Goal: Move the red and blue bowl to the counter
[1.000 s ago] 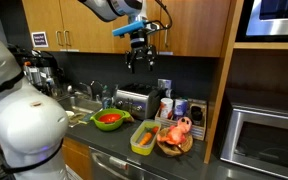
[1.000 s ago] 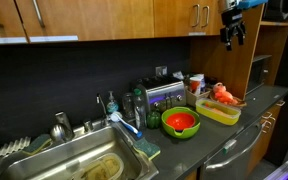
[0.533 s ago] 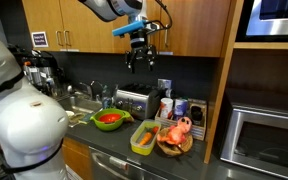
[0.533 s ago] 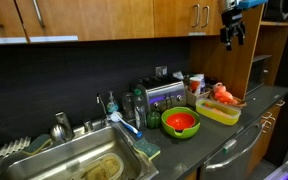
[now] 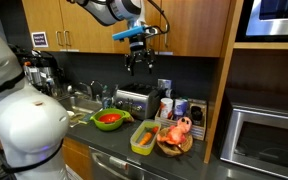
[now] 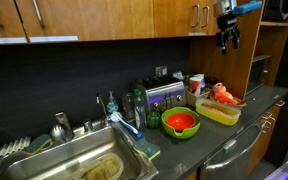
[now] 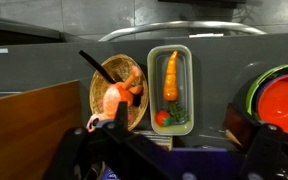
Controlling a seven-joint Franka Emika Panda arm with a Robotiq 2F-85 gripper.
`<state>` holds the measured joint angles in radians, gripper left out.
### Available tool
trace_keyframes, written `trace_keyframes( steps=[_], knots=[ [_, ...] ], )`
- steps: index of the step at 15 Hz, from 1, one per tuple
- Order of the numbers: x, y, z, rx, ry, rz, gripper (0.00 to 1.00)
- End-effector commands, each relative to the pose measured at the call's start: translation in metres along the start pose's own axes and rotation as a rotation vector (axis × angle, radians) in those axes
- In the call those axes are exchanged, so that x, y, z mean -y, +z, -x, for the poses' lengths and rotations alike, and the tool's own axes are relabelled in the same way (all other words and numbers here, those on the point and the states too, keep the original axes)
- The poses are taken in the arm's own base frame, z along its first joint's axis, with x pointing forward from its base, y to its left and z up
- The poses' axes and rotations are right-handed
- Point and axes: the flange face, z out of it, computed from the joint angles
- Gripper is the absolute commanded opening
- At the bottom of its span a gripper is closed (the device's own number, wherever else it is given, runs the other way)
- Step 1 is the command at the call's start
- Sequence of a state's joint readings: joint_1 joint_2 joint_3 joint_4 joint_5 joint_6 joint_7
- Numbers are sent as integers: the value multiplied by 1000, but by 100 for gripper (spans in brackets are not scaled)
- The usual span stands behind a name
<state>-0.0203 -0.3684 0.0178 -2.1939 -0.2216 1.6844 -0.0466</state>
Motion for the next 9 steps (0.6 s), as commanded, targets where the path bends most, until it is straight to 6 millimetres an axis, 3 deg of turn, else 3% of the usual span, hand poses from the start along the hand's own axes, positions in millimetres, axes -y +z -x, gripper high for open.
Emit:
trace_keyframes(
  steps=[1, 5, 9],
  knots=[
    [35, 21, -21, 31, -109, 41, 100],
    [79, 41, -32, 82, -214, 110, 100],
    [107, 46, -34, 93, -298, 165, 100]
  ],
)
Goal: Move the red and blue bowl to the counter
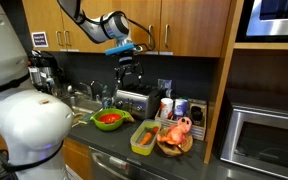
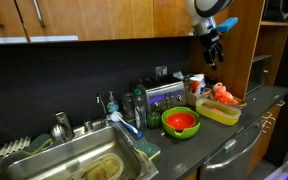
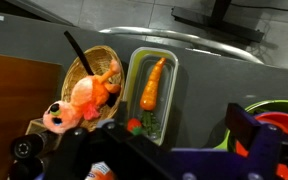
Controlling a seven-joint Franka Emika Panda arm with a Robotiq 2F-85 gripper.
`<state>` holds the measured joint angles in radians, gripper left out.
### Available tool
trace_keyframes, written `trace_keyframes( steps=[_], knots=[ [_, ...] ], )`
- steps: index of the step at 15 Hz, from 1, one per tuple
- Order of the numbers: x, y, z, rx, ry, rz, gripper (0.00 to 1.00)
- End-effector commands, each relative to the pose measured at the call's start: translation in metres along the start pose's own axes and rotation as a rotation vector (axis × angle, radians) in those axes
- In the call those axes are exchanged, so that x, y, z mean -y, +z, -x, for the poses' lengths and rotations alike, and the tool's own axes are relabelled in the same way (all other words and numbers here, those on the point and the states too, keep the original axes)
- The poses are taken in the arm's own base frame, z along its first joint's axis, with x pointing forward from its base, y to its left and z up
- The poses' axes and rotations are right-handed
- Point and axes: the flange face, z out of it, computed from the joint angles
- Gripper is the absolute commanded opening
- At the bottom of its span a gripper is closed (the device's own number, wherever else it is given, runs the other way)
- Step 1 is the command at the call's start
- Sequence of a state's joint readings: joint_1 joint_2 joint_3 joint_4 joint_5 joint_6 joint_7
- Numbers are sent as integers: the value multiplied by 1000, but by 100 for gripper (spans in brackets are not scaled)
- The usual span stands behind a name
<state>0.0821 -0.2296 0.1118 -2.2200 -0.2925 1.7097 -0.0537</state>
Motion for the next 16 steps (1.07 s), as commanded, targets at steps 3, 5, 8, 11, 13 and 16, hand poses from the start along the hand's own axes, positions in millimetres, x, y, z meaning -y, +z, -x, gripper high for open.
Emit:
trace_keyframes(
  steps=[3, 5, 8, 11, 13, 16],
  knots=[
    [24, 1, -7, -4, -140, 75, 100],
    [31, 2, -9, -1, -236, 68, 100],
    [42, 3, -11, 0, -398, 65, 100],
    [51, 0, -11, 2, -558, 53, 100],
    [54, -2, -10, 5, -671, 56, 100],
    [47, -7, -2, 3, -746, 97, 100]
  ],
)
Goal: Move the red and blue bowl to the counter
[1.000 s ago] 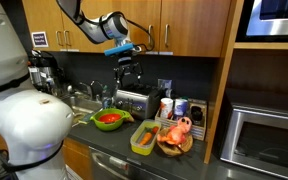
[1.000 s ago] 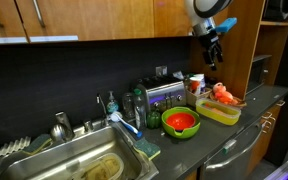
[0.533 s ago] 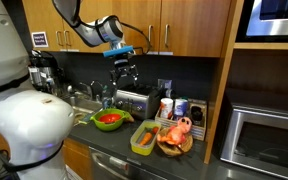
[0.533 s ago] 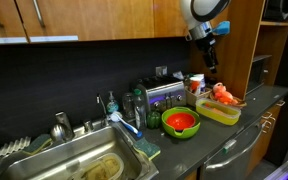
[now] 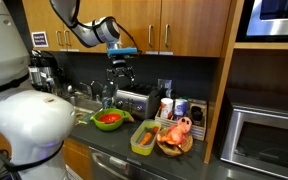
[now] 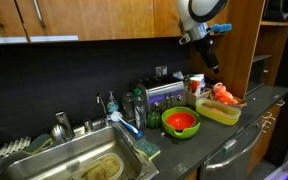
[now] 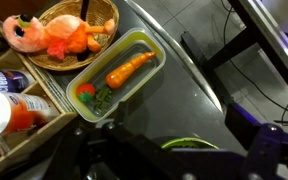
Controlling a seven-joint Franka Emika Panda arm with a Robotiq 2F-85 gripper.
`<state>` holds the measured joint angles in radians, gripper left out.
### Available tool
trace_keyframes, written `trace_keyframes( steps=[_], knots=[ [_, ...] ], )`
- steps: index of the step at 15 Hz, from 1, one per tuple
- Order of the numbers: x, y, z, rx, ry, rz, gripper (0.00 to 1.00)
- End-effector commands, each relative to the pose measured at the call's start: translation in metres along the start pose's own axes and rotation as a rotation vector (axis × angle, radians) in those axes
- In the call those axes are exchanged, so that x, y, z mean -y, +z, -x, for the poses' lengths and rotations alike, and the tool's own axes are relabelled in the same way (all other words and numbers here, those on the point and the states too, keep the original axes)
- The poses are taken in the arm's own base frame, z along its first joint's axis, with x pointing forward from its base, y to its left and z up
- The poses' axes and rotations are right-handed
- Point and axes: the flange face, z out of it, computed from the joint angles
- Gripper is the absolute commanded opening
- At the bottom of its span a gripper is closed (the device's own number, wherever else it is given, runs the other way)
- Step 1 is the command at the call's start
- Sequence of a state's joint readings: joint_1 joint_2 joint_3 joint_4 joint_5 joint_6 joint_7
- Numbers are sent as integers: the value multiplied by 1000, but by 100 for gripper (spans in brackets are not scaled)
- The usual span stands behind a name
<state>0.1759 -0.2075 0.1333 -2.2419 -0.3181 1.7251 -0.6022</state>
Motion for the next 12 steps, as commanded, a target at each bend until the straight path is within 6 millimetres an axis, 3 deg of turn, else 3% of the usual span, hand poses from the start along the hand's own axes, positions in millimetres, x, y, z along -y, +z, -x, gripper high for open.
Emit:
trace_keyframes(
  steps=[1, 10, 12],
  knots=[
    [-1, -1, 1, 2, -23, 5, 100],
    [-2, -4, 5, -2, -55, 11, 100],
    [-5, 4, -2, -14, -41, 17, 100]
  ],
)
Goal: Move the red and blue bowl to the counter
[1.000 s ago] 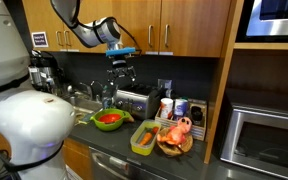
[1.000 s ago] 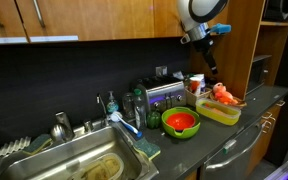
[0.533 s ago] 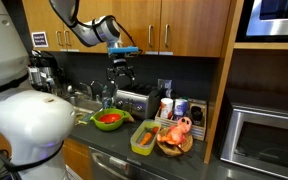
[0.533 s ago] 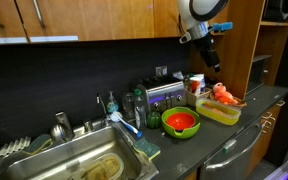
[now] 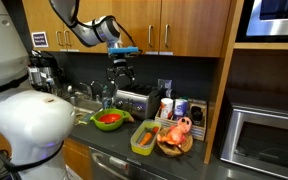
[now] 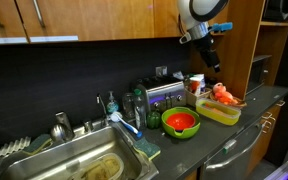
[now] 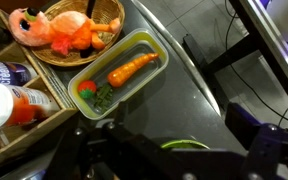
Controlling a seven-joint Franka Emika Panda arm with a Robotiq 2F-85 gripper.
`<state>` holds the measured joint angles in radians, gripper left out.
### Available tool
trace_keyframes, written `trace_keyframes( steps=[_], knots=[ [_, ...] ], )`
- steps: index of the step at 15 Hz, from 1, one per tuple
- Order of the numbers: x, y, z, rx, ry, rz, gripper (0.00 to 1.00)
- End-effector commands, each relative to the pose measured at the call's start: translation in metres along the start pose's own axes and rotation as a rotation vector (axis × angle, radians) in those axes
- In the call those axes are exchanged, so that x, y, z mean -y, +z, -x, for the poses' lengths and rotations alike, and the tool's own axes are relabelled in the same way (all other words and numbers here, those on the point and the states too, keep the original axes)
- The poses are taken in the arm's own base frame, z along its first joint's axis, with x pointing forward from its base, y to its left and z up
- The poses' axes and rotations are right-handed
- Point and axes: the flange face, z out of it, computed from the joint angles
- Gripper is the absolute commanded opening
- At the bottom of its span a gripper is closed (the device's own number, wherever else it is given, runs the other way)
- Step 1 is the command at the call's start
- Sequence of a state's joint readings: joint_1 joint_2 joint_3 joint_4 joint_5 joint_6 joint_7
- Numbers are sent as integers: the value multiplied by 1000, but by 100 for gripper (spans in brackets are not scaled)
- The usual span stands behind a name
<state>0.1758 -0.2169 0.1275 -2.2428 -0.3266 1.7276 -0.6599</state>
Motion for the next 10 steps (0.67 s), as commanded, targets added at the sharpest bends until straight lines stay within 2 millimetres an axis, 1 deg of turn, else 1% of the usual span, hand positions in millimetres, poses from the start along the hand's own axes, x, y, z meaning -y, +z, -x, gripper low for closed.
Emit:
trace_keyframes(
  steps=[1, 3, 7, 10],
  knots=[
    [-1, 9, -14, -29, -15, -6, 100],
    [5, 11, -25, -68, -46, -15, 100],
    [18, 8, -45, -206, -110, -42, 100],
    [26, 7, -54, -297, -136, -74, 100]
  ],
)
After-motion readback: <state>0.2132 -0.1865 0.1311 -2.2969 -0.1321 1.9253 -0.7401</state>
